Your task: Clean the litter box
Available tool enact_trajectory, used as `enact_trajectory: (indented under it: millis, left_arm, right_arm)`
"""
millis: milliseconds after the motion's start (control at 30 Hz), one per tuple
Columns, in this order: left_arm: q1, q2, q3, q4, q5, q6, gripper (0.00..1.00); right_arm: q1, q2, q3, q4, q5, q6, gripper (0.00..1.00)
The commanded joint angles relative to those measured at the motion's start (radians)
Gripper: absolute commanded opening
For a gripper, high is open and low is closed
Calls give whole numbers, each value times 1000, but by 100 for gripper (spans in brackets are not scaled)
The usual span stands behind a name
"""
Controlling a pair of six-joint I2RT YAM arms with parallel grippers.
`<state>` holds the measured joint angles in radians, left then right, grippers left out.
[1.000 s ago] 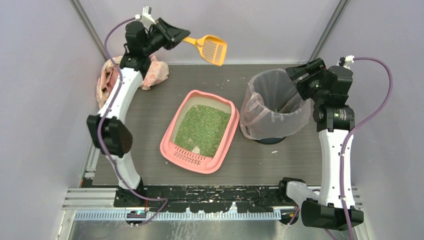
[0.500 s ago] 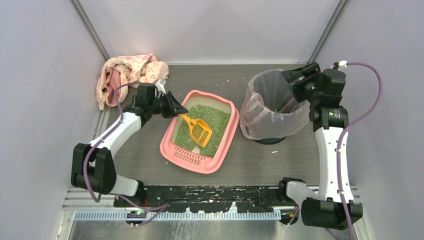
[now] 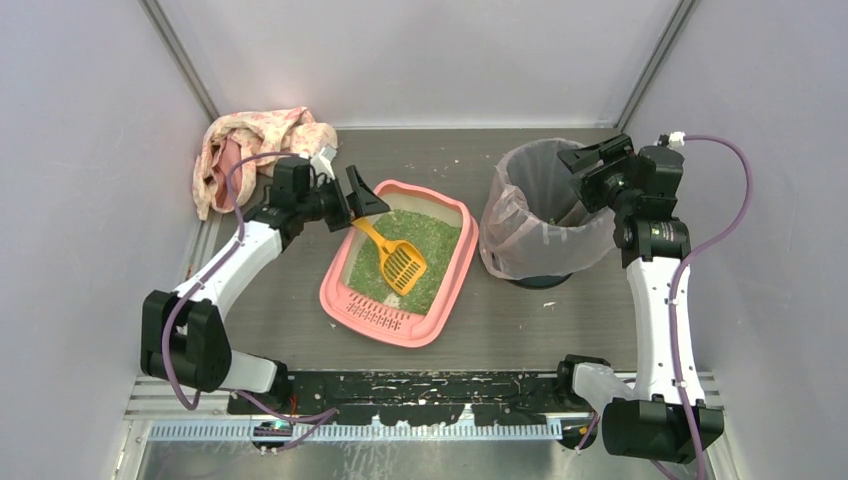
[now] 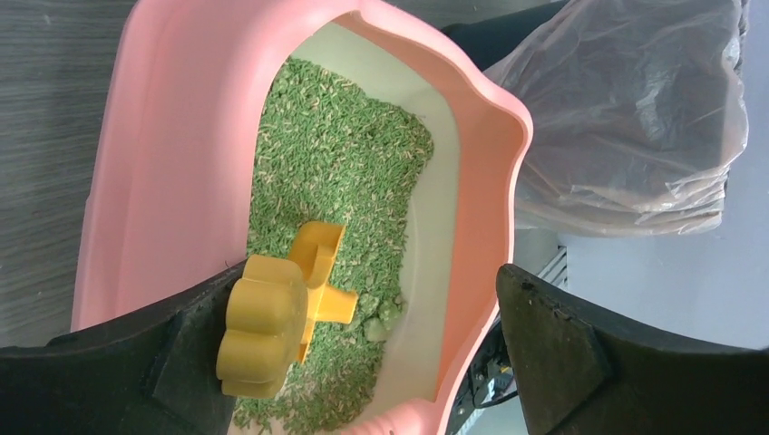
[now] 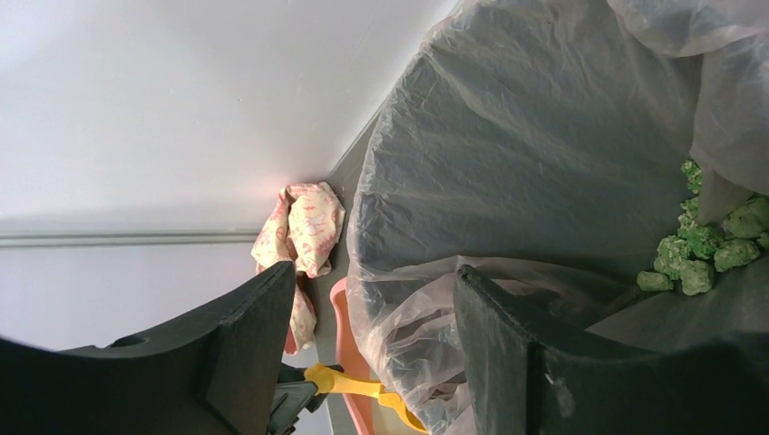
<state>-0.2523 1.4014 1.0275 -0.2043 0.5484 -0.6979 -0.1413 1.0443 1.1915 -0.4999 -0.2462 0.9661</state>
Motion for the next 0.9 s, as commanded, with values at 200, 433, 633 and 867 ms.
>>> enact_trajectory:
  millis: [200, 433, 633, 867]
  left_arm:
    - [11, -72, 108, -333, -290, 107, 100]
    - [89, -118, 113, -421, -322, 79, 100]
    - [146, -157, 173, -478, -416, 64, 100]
    - [173, -185, 154, -446, -341, 12, 100]
  right_arm:
    - [-4, -26, -30, 100, -19, 19, 70]
    - [13, -14, -34, 106, -20, 15, 70]
    - [34, -7, -28, 85, -11, -6, 70]
    - [57, 12, -22, 90, -7, -13, 70]
